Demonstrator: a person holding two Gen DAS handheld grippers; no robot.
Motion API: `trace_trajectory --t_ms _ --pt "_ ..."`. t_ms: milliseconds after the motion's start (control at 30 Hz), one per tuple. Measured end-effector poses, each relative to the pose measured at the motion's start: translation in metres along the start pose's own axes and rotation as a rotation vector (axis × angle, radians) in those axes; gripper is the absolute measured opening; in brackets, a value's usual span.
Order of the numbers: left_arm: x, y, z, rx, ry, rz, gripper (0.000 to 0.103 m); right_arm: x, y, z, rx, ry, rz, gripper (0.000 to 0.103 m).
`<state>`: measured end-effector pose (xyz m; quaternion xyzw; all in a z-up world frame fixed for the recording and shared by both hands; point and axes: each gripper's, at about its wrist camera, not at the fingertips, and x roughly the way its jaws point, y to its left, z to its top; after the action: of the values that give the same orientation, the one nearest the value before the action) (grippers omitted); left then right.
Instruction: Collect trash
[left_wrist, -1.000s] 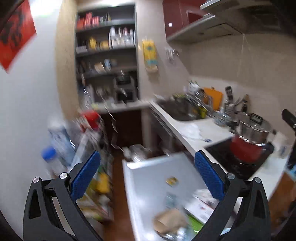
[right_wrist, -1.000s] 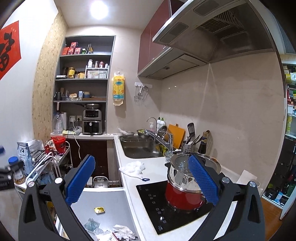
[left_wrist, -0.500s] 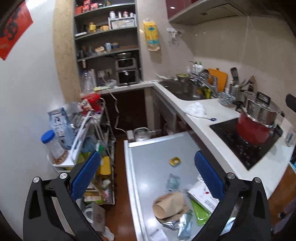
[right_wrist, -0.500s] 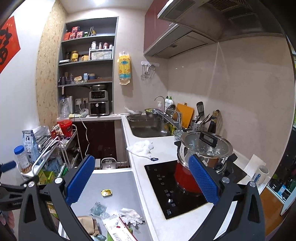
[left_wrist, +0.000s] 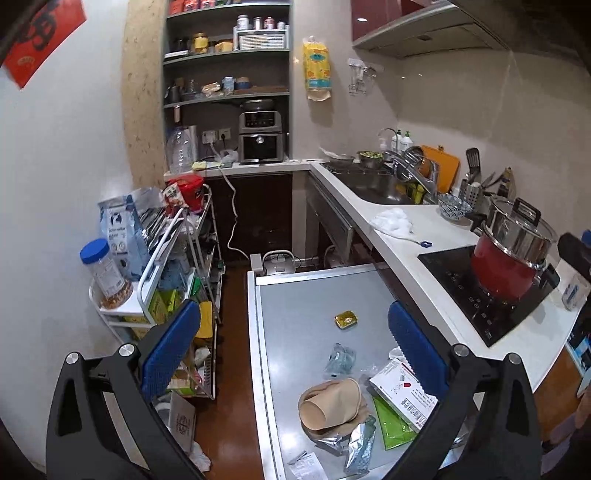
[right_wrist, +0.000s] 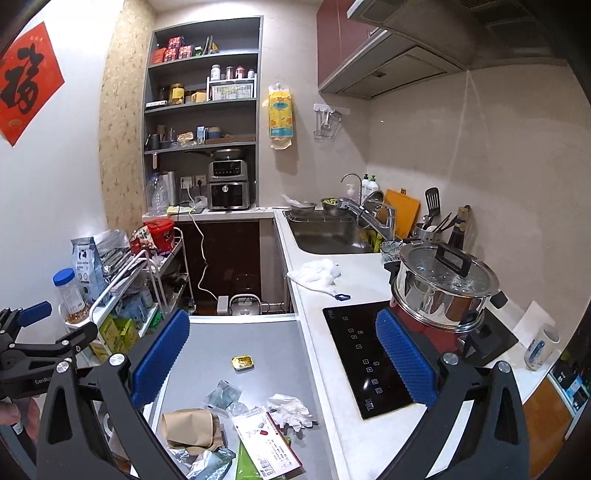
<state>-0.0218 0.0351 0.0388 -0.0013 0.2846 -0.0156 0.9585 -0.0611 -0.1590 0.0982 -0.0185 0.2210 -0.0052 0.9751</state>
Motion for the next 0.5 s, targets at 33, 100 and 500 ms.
trace_trajectory --t_ms 33,100,500 --pt "-0.0002 0.0016 -0.0002 -0.009 0.0 -0.002 0.101 0.0004 0.0008 -0.0003 -0.003 0.002 -0.004 0.099" --pt "0.0002 0.0058 -0.0053 -0.022 0.004 -0.004 0.101 0.0011 0.0006 -0.0001 -0.006 0.007 -0.01 0.099" --pt "0.0031 0.0051 -0.0098 -0.002 0.01 -0.028 0.101 0.0077 0.0062 -0.0047 -0.039 0.039 0.001 0.099"
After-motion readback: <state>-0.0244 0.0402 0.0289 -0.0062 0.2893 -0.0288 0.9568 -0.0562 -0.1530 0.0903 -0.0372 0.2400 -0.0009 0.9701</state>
